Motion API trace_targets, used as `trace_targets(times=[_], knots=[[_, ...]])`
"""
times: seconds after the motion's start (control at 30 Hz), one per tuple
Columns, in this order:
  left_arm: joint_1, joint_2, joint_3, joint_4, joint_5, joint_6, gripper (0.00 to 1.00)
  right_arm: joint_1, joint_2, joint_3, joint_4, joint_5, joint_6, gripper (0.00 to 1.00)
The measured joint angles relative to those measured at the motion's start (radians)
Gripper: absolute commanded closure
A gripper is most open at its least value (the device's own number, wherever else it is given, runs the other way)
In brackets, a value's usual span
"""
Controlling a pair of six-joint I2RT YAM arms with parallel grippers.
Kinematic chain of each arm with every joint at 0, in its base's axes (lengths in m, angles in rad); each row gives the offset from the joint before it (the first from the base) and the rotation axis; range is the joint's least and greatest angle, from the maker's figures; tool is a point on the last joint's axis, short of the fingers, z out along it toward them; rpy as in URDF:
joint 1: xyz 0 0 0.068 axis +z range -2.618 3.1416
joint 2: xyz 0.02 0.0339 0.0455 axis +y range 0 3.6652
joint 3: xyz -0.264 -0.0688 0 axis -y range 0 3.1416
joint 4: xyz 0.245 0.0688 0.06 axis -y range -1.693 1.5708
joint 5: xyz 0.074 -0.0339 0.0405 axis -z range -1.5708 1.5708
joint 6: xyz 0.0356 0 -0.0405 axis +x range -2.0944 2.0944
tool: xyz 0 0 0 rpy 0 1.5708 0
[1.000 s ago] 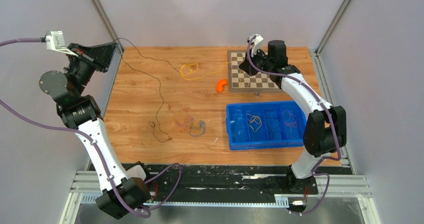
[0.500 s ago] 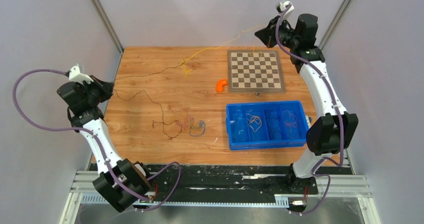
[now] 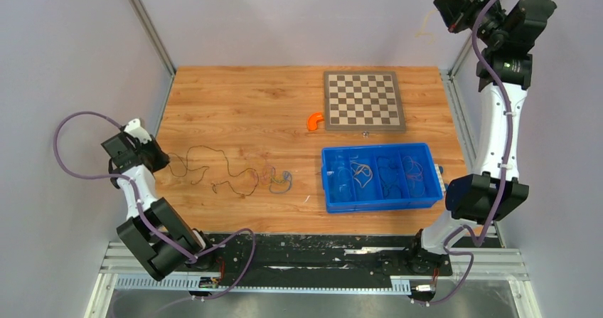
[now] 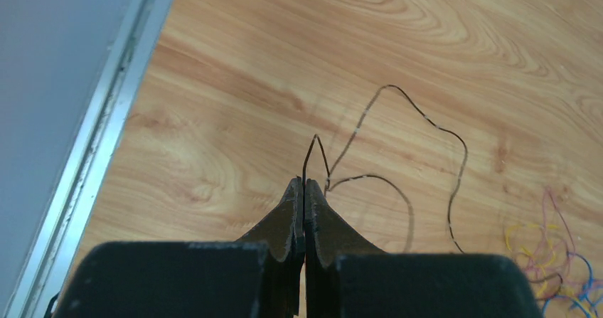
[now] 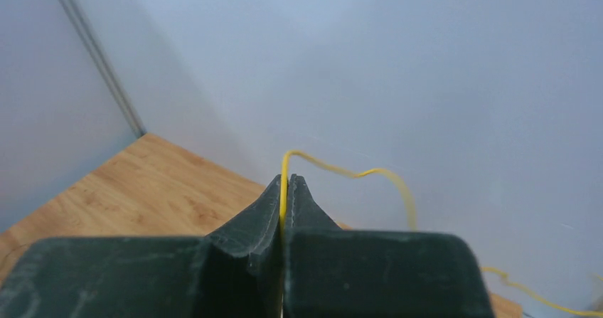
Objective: Untangle the cables
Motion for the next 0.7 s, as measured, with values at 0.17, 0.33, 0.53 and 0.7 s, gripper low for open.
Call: trace_targets(times=[0.17,0.33,0.53,0.7], knots=[[-0.083,-0.048,0.0,-0.082,0.159,0.104,0.79,0.018,-0.018,-0.031,-0.001,-0.095,0.041,1.0],[-0.348,-0.176,0.003,-0.166,0.254,0.188,0.27,-0.003,-0.137,-0.168,-0.007,-0.169,0.057,1.0],[-0.526,-0.218,0.049,-0.226,0.315,0.244,0.0,-0.02,-0.385,-0.371,-0.021,-0.29,0.054,1.0],[-0.558,-0.217,0.147,-0.237,0.381,0.235,0.0,-0.005,-0.546,-0.489,-0.023,-0.412,0.07,1.0]])
